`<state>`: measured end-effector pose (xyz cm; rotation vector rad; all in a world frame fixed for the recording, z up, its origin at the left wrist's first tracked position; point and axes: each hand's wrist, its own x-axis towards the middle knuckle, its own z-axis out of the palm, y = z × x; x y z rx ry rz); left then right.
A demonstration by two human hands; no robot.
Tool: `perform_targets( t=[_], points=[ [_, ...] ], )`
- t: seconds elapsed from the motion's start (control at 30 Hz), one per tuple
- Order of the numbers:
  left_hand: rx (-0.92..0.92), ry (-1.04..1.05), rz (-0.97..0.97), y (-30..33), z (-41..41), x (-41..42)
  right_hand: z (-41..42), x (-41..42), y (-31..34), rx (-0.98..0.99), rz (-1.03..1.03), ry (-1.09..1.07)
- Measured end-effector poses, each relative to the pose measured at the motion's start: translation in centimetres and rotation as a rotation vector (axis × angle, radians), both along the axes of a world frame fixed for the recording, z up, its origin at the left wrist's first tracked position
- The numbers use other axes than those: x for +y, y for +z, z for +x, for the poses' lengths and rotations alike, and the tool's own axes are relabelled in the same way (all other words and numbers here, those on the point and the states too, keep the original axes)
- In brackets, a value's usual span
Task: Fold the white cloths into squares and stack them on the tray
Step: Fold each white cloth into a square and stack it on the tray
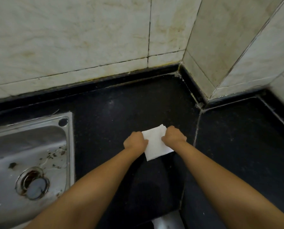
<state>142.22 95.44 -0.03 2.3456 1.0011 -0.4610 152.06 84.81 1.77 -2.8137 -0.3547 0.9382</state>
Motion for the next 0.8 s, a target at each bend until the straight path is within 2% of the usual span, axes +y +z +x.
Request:
perform_targets(
  t=[0.1,0.27,0.47,0.63,0.73,0.8],
  points=[
    [-0.136,0.152,-0.221,0.4,-0.2,-0.1,-0.6,-1.0,0.1,0.039,0.077,0.009],
    [-0.369,0.424,-0.567,3.1,-0.6,0.0,-1.2,-3.5,2.1,0.081,0.456,-0.096],
    [-0.498,0.28,-0.604,7.2,-0.9,-2.1,-3.0,-7.6,5.5,-0.05,0.693,-0.254],
    [-0.499,0.159,-0.919,9.5,-1.0,-7.5,-6.6,-13.8,7.9,-0.154,0.849,-0.489],
    [-0.404,0.062,-1.108,10.5,-2.0,-11.5,-10.6,-18.3,8.8,-0.241,0.895,-0.65],
    [-0.343,-0.032,-1.157,11.0,-3.2,-14.6,-14.0,-21.4,8.9,-0.284,0.919,-0.78]
  ],
)
